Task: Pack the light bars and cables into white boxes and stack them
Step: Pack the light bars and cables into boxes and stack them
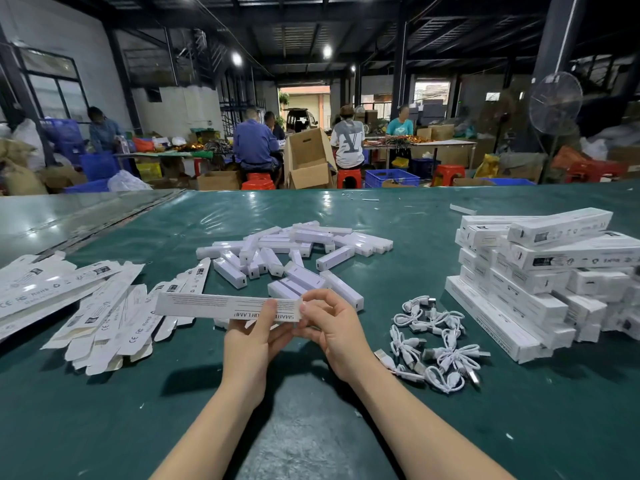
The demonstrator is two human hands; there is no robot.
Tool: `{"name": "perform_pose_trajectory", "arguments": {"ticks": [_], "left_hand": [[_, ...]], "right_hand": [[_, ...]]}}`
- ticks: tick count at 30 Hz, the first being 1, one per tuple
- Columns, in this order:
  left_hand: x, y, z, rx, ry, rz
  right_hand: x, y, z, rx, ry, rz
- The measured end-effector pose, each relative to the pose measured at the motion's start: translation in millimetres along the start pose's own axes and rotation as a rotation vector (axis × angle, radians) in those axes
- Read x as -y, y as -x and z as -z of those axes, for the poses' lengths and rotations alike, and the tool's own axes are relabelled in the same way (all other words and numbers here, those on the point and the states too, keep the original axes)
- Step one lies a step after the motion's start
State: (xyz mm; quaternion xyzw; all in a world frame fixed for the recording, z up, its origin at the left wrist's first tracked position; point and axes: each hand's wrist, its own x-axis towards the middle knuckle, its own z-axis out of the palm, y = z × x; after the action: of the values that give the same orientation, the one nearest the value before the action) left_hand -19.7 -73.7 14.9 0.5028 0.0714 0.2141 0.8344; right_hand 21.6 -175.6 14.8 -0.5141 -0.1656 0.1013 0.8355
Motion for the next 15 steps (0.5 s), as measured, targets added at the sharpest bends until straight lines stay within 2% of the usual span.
{"name": "perform_pose_trajectory", "arguments": {"ticks": [9,15], "left_hand": [[0.3,-0.4,0.2,-0.007,0.015,-0.001],[3.2,-1.2,0.5,-0.1,0.019,-0.022]], "right_hand": [[1.5,0.4,-0.5,-0.046,0.075,0.04],[-2.1,3.2,-6.6,-0.12,0.214,0.095]]}}
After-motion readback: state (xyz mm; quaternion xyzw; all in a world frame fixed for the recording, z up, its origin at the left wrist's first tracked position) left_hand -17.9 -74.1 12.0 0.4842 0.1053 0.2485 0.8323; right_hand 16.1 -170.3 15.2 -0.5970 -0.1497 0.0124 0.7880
